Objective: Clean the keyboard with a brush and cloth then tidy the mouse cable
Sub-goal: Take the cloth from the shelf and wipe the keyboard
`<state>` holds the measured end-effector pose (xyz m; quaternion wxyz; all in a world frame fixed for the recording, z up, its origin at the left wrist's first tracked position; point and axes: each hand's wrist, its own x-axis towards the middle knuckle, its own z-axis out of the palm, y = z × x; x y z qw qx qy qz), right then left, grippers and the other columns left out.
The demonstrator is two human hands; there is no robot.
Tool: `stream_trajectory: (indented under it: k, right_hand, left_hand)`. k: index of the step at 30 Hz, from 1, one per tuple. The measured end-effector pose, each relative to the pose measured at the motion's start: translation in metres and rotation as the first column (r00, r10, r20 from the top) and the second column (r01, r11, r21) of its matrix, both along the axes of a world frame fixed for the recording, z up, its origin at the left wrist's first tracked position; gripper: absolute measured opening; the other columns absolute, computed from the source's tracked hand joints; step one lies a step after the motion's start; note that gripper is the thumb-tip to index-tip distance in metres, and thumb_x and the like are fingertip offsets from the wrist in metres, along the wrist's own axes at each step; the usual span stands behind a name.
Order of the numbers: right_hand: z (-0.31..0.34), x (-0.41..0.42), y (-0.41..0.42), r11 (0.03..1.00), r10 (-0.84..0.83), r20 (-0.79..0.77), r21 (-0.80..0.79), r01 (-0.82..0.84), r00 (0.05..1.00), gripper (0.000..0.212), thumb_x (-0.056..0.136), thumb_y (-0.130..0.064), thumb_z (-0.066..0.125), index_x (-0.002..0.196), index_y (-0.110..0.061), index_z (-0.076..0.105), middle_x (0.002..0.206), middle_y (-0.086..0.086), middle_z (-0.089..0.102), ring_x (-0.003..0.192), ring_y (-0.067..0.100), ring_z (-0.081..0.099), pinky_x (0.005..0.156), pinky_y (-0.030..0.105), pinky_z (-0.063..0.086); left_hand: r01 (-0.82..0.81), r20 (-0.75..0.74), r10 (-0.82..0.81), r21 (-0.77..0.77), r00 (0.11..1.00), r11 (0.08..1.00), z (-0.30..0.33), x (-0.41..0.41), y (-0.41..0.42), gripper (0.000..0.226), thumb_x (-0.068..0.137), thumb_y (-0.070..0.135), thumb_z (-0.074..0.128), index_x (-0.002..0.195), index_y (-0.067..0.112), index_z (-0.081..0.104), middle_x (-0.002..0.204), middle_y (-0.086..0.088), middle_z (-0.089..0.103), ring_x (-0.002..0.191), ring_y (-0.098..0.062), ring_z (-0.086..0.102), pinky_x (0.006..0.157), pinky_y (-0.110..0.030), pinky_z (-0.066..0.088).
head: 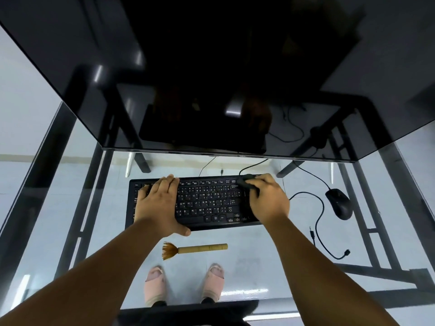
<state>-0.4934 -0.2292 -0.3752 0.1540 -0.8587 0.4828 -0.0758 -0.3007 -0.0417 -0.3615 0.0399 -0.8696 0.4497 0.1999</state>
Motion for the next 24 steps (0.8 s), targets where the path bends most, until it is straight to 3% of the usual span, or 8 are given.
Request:
stream_trajectory:
  k: [5, 10, 15, 20, 24]
  right_hand:
    - [0.003, -0.006, -0.015, 0.980, -0.194, 0.012, 0.038, 0.194, 0.981, 0.031, 0.090, -0.016, 0.052, 0.108, -0.031, 0.071, 0.116, -0.005, 0.054, 0.096, 0.028, 0.062, 0.068, 0.031, 0.051]
    - [0.003, 0.004, -0.002, 0.999, 0.016, -0.028, 0.049, -0.015, 0.999, 0.030, 0.092, -0.020, 0.050, 0.113, -0.034, 0.068, 0.117, -0.011, 0.052, 0.096, 0.019, 0.058, 0.070, 0.032, 0.054]
    - [0.004, 0.000, -0.014, 0.985, -0.153, -0.018, 0.071, 0.154, 0.988, 0.032, 0.092, -0.018, 0.049, 0.112, -0.034, 0.068, 0.117, -0.008, 0.051, 0.099, 0.023, 0.059, 0.068, 0.031, 0.051]
    - [0.005, 0.002, -0.012, 0.998, 0.006, -0.041, 0.056, -0.004, 0.999, 0.031, 0.092, -0.019, 0.048, 0.110, -0.035, 0.068, 0.114, -0.009, 0.050, 0.095, 0.020, 0.057, 0.066, 0.029, 0.049]
    - [0.005, 0.002, -0.021, 0.989, -0.127, -0.030, 0.078, 0.129, 0.991, 0.034, 0.092, -0.017, 0.045, 0.108, -0.034, 0.070, 0.113, -0.009, 0.049, 0.097, 0.022, 0.058, 0.065, 0.029, 0.048]
  left_hand:
    - [0.001, 0.025, -0.003, 0.079, 1.000, 0.997, 0.005, -0.006, -0.009, 0.141, 0.046, 0.075, 0.074, 0.151, 0.015, 0.001, 0.160, -0.002, 0.004, 0.147, -0.021, 0.007, 0.118, -0.048, 0.013]
    - [-0.007, -0.001, 0.007, 0.104, 1.000, 0.995, 0.006, -0.020, -0.023, 0.143, 0.049, 0.080, 0.069, 0.151, 0.016, -0.008, 0.161, -0.005, -0.009, 0.148, -0.025, -0.003, 0.118, -0.051, 0.010]
    - [0.074, -0.014, -0.073, 0.119, 0.997, 0.990, 0.002, -0.037, -0.035, 0.141, 0.055, 0.077, 0.069, 0.151, 0.014, -0.013, 0.160, -0.003, -0.015, 0.148, -0.023, -0.009, 0.119, -0.049, 0.004]
    - [0.069, 0.034, -0.073, 0.125, 0.997, 0.990, 0.004, -0.038, -0.042, 0.140, 0.054, 0.076, 0.071, 0.152, 0.013, -0.007, 0.161, -0.005, -0.004, 0.148, -0.025, 0.000, 0.119, -0.047, 0.008]
    - [0.054, 0.023, -0.058, 0.124, 0.998, 0.991, 0.004, -0.040, -0.042, 0.140, 0.052, 0.074, 0.073, 0.152, 0.015, -0.005, 0.161, -0.003, -0.002, 0.148, -0.024, 0.001, 0.119, -0.047, 0.008]
